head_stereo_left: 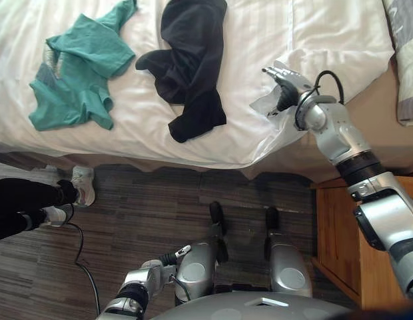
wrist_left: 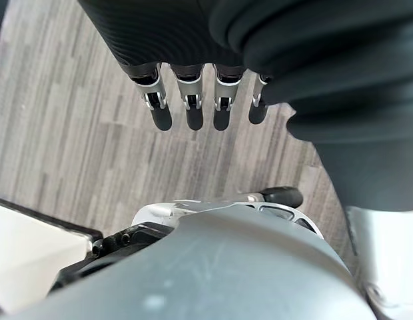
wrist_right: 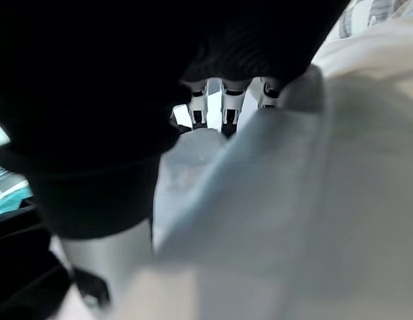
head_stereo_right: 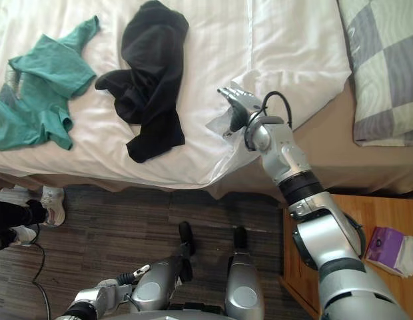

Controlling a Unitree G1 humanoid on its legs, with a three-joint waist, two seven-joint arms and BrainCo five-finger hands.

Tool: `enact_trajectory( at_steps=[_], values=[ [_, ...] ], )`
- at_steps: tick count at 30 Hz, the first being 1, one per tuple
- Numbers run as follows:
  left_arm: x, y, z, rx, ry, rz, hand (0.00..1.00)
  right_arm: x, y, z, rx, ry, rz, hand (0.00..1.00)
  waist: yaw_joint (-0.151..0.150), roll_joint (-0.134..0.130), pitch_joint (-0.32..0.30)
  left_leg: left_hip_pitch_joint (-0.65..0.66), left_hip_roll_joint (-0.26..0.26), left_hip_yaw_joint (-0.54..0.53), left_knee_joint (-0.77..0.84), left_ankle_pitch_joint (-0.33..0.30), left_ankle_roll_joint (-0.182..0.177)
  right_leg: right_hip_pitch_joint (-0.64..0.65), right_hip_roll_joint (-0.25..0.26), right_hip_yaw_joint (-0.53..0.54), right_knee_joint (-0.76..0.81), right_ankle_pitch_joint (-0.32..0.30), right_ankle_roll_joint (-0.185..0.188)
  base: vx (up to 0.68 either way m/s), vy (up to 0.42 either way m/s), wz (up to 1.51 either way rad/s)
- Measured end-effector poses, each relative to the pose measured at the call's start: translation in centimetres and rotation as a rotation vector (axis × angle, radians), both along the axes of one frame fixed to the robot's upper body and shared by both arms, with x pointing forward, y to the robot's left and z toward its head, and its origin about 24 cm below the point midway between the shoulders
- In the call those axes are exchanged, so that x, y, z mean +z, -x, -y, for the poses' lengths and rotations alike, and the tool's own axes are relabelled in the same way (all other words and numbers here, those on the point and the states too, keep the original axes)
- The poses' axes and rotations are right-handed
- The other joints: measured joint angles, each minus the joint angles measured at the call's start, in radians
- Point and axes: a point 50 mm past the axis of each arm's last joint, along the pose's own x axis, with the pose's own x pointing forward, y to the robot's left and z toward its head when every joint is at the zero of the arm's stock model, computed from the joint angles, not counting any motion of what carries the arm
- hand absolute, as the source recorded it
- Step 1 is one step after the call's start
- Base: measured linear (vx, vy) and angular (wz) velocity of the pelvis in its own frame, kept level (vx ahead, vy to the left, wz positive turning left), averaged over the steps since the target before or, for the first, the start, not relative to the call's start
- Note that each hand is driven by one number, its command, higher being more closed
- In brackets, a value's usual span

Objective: Tidy the bed and pick cloth on bed and put in laundry

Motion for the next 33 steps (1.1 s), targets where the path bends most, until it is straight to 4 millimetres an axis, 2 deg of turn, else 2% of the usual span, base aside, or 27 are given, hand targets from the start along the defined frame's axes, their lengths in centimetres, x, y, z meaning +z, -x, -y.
enact_trajectory(
  at_steps=[3, 5, 13, 14, 19, 24, 27, 30, 33],
  values=[
    [0.2, -0.8, 0.4, -0.036, 0.001, 0.005, 0.00, 2.3, 0.0, 1.2, -0.024, -0.030, 0.073, 0.00, -0.001, 0.015, 0.017, -0.009, -0.001, 0.020, 0.000, 0.007, 0.010, -0.020, 0.001, 0.012, -0.001, 0.004, 0.002, 0.08, -0.027, -0.17],
    [0.5, -1.3, 0.5, -0.050, 0.013, 0.021, 0.00, 3.5, 0.0, 1.1, -0.017, -0.045, 0.106, 0.00, -0.005, 0.021, 0.024, -0.014, 0.001, 0.024, 0.000, 0.006, 0.010, -0.032, 0.004, 0.021, 0.002, 0.005, 0.001, 0.07, -0.035, -0.16],
    [0.9, -2.4, 1.5, -0.101, 0.066, 0.048, 0.00, 6.4, 0.7, 2.8, -0.051, -0.024, 0.211, 0.00, -0.008, 0.052, 0.046, -0.049, -0.003, 0.024, 0.001, 0.007, 0.012, -0.073, 0.004, 0.026, 0.007, 0.006, 0.001, 0.07, -0.031, -0.01],
    [0.9, -2.4, 1.5, -0.106, 0.065, 0.052, 0.00, 6.8, 0.8, 3.0, -0.055, -0.030, 0.223, 1.00, -0.009, 0.057, 0.048, -0.049, -0.004, 0.024, 0.001, 0.006, 0.013, -0.074, 0.004, 0.027, 0.007, 0.006, 0.001, 0.06, -0.012, -0.02],
    [0.9, -2.5, 1.5, -0.116, 0.054, 0.061, 0.00, 7.3, 0.9, 3.3, -0.044, -0.100, 0.219, 1.00, -0.012, 0.062, 0.050, -0.077, -0.004, 0.028, 0.001, 0.006, 0.012, -0.107, 0.004, 0.032, 0.012, 0.008, 0.000, 0.07, -0.028, -0.03],
    [0.9, -2.7, 1.6, -0.129, 0.049, 0.084, 0.00, 5.5, 0.8, 4.1, -0.055, -0.144, 0.126, 1.00, -0.012, 0.079, 0.058, -0.080, -0.007, 0.038, 0.001, 0.007, 0.014, -0.114, 0.002, 0.041, 0.012, 0.010, 0.002, 0.07, -0.017, -0.04],
    [1.0, -2.9, 1.5, -0.143, 0.047, 0.114, 0.00, 4.9, 0.9, 5.1, -0.071, -0.249, 0.114, 1.00, -0.011, 0.081, 0.058, -0.067, -0.008, 0.044, 0.001, 0.005, 0.014, -0.105, 0.001, 0.044, 0.015, 0.009, 0.002, 0.07, -0.023, -0.04],
    [1.1, -3.2, 1.5, -0.151, 0.037, 0.150, 0.00, 3.0, 1.2, 6.5, -0.095, -0.409, 0.093, 1.00, -0.014, 0.080, 0.058, -0.039, -0.010, 0.049, 0.001, -0.003, 0.015, -0.080, 0.001, 0.055, 0.013, 0.006, 0.007, 0.07, -0.026, -0.07],
    [1.2, -3.2, 1.2, -0.170, 0.009, 0.175, 0.00, 0.4, 1.7, 7.7, -0.117, -0.588, 0.071, 1.00, -0.034, 0.075, 0.058, -0.002, -0.013, 0.054, 0.000, -0.012, 0.016, -0.039, -0.001, 0.064, 0.000, 0.003, 0.012, 0.05, -0.021, -0.08]
  ],
)
